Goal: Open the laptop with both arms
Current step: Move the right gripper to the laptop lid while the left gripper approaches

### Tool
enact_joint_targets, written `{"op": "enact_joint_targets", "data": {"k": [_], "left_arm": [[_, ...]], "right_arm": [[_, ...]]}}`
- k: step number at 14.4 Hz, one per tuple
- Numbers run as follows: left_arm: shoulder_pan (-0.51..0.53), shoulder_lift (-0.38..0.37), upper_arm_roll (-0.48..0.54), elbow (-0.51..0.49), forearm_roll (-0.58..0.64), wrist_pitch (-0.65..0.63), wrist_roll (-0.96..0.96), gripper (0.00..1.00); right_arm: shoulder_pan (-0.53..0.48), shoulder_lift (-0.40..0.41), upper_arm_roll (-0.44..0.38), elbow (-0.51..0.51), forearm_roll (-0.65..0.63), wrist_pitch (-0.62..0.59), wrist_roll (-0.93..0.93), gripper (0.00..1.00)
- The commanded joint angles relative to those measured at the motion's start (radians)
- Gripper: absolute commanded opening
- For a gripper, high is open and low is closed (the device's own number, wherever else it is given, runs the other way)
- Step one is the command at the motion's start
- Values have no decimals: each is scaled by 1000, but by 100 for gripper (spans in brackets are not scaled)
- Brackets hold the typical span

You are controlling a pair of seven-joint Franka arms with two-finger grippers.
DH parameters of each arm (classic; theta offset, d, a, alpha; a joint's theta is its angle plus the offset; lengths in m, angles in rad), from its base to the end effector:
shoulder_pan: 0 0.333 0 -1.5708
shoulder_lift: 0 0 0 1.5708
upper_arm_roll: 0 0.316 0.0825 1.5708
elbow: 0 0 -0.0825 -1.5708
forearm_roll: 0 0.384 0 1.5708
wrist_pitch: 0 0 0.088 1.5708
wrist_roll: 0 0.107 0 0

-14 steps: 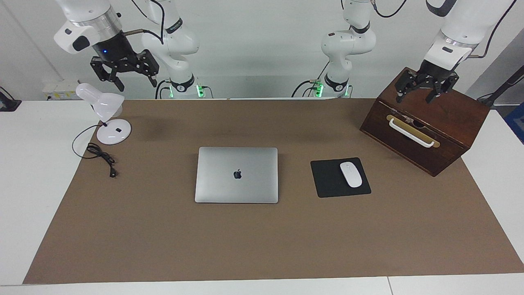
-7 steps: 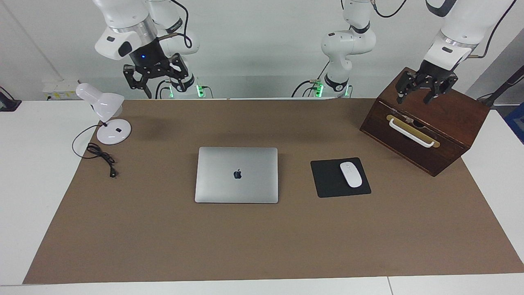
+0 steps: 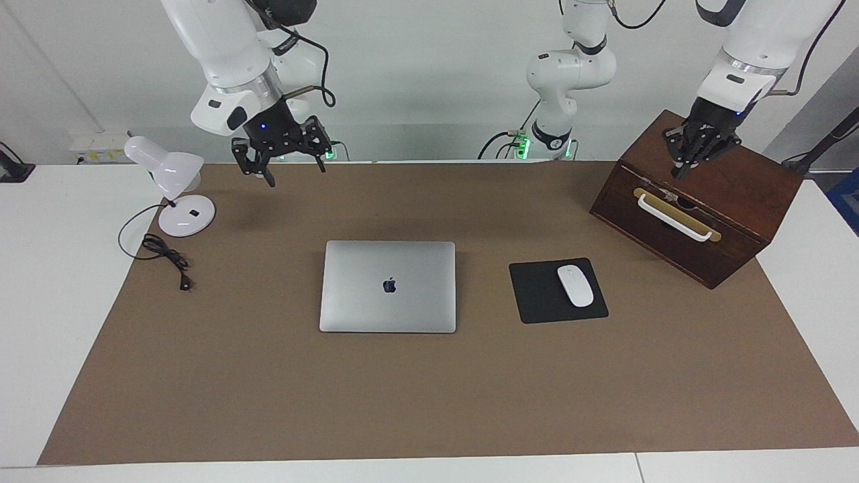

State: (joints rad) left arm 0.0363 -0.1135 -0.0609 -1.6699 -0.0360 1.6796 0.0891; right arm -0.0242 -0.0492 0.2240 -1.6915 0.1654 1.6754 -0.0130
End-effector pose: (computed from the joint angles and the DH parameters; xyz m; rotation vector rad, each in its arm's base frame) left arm 0.5292 -0.0185 0.6489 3.1057 -0.1741 0.1929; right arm 0.5331 0.1272 0.6040 -2.9707 -0.2951 -0.0260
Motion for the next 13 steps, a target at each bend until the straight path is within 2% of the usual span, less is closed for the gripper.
{"op": "enact_joint_targets", "data": {"k": [1, 4, 6, 7, 10, 13], "left_arm": [[-22, -8, 3, -27, -16, 66, 4, 0], [-21, -41, 4, -105, -96, 92, 9, 0], [-44, -113, 1, -250, -107, 184, 18, 0], [-83, -159, 4, -349, -116, 260, 18, 0], [-142, -302, 3, -635, -133, 503, 17, 0], [-205, -382, 3, -812, -136, 662, 17, 0]], "right_arm": [[-14, -17, -3, -71, 29, 79, 21, 100], [-17, -17, -28, -74, 31, 73, -13, 100], [-16, -18, -29, -82, 32, 86, -32, 99], [-16, -17, -29, -89, 34, 107, -6, 92], [-14, -26, -28, -123, 61, 127, 197, 91], [-11, -38, -28, -148, 133, 135, 423, 92]]}}
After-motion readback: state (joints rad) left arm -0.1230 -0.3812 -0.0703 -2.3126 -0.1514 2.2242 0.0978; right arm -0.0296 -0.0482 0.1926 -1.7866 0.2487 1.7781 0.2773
